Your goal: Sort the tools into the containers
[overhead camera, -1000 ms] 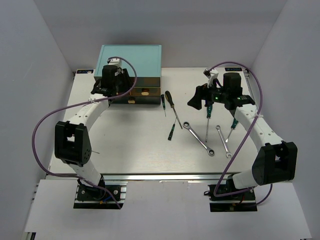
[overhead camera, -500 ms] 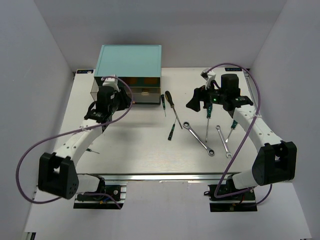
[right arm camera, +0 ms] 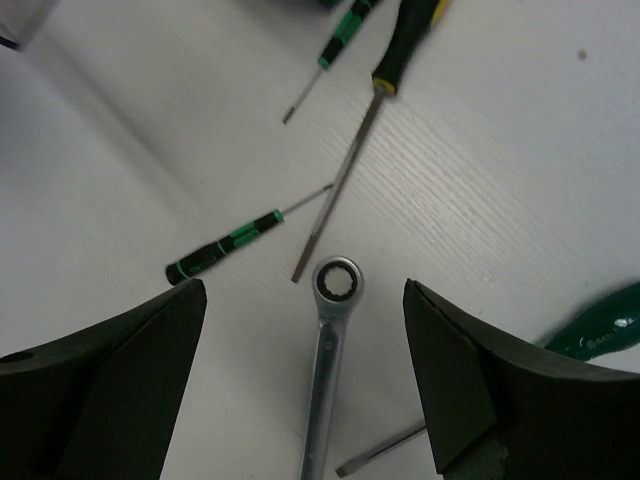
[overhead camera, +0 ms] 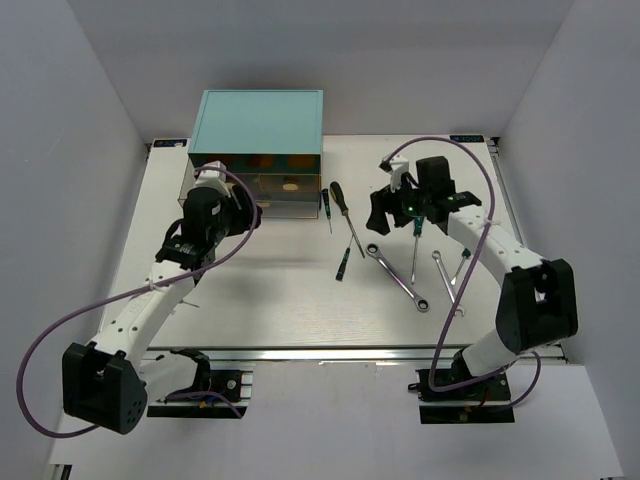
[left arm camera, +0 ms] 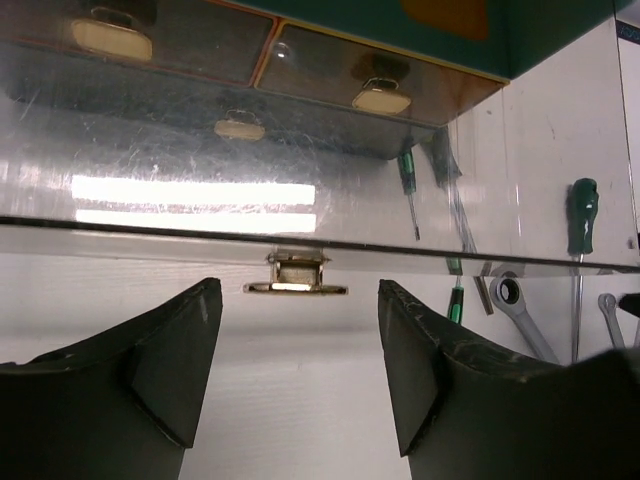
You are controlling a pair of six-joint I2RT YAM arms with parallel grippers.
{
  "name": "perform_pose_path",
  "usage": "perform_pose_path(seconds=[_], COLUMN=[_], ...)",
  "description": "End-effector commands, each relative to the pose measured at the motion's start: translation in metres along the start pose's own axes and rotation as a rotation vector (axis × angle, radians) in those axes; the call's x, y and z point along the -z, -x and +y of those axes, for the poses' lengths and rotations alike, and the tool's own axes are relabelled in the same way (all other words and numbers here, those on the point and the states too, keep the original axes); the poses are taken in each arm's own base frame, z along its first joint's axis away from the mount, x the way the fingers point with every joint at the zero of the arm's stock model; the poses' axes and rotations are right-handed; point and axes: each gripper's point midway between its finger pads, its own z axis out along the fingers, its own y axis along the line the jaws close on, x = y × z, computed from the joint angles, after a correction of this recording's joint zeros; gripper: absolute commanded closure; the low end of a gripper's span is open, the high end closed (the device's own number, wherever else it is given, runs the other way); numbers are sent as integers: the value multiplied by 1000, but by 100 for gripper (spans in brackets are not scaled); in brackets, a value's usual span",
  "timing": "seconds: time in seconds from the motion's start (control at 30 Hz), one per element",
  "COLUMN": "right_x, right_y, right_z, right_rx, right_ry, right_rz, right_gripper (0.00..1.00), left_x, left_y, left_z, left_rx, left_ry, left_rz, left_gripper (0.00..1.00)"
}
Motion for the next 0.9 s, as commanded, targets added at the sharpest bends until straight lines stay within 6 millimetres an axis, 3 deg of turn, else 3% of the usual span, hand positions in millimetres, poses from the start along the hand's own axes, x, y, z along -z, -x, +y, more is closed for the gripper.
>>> perform_pose_path(seconds=[0.0,0.13,0.17,0.23,0.3,0.37,0.5,0.87], right_x=[-8,-12,-10,-10,-7,-5,-4,7], right_y=[-33,-63,-73,-88,-105,-118,-138,-183], right_z=[-22,-31,-29,-31,-27,-21,-12,-11], right_rx=[33,47,42,58,60,73,116,111], right_ry=[-110,-147,-143,-143,-125,-96,-90,-151], right_rz=[137,259,301,364,427,463,523,697], right_gripper=[17,23,24,28,29,31,32,38], left_x=[23,53,64,74,84,90,93,98], left_y=[24,26,30,21,13,-3,-25,-27], left_z=[-8,5,10,20,28,34,39,46], left_rx=[11,57,75,126,170,225,311,301], left_ry=[-8,52,79,121,151,163,170,201], left_rz=[-52,-82,-116,-103,-111,-85,-60,-63], left_gripper=[27,42,54,63,62,49,45,40])
